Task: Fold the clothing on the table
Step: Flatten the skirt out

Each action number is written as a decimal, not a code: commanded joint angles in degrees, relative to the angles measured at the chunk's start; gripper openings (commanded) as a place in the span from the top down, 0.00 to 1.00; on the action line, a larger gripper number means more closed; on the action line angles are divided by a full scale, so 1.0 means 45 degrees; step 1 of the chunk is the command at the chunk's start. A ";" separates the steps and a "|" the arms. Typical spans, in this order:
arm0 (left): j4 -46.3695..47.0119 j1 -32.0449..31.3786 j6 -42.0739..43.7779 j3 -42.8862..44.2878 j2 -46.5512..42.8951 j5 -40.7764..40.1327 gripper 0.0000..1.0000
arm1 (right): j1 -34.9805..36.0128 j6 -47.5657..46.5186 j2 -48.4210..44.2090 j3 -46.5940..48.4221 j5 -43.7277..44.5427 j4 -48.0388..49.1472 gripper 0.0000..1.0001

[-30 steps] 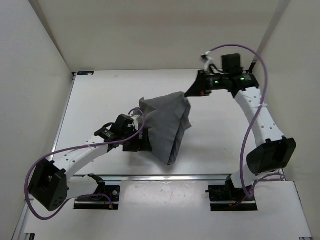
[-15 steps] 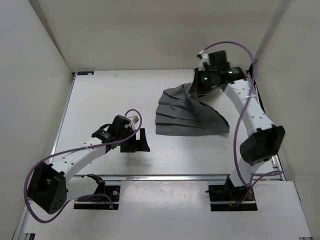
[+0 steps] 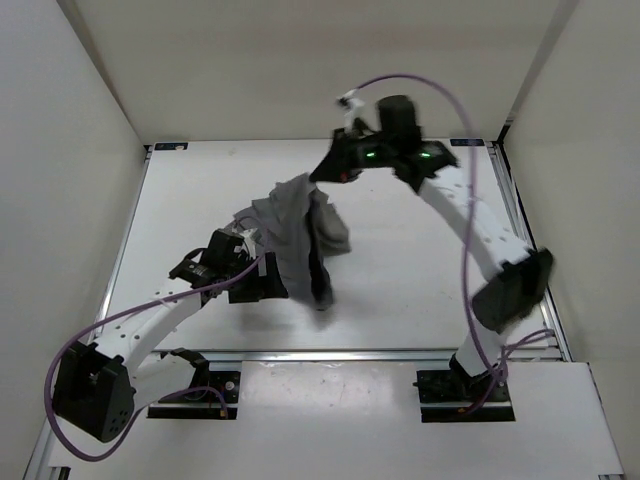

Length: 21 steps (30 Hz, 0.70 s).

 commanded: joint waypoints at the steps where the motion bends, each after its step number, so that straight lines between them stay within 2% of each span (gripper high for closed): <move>1: -0.0335 0.0142 0.0207 -0.0050 -0.0529 0.0004 0.02 | -0.2333 0.1800 -0.3656 -0.2343 -0.0462 0.4884 1.00; 2: -0.0297 0.0027 0.0129 -0.0147 -0.0550 0.0061 0.02 | -0.3192 0.2153 -0.4473 -0.3072 -0.0381 0.5261 1.00; 4: -0.0393 -0.0013 0.0070 -0.0265 -0.0764 0.0081 0.02 | -0.4505 0.2953 -0.5630 -0.5994 -0.0400 0.6354 1.00; 6: -0.0316 0.0045 -0.0067 -0.0441 -0.0920 -0.0016 0.01 | -0.5929 0.3229 -0.6800 -0.7948 -0.0633 0.6611 1.00; 8: -0.0374 0.0045 -0.0106 -0.0577 -0.1077 0.0042 0.01 | -0.6266 0.2804 -0.7524 -1.0470 -0.0110 0.6301 1.00; 12: -0.0413 0.0125 -0.0009 -0.0733 -0.1136 0.0121 0.01 | -0.5935 0.2839 -0.8502 -1.3777 0.0653 0.5851 1.00; 14: -0.0453 0.0163 -0.0047 -0.0714 -0.1155 0.0120 0.01 | -0.5916 0.3073 -0.9339 -1.5706 0.2207 0.4938 1.00; 18: -0.0122 0.0143 -0.0183 -0.0715 -0.1097 0.0355 0.02 | -0.6128 0.3346 -1.0163 -1.6361 0.5665 0.2694 0.99; 21: 0.0521 -0.0267 -0.0554 -0.0850 -0.0883 0.0724 0.01 | -0.6267 0.3269 -1.0224 -1.6283 0.7172 0.1752 1.00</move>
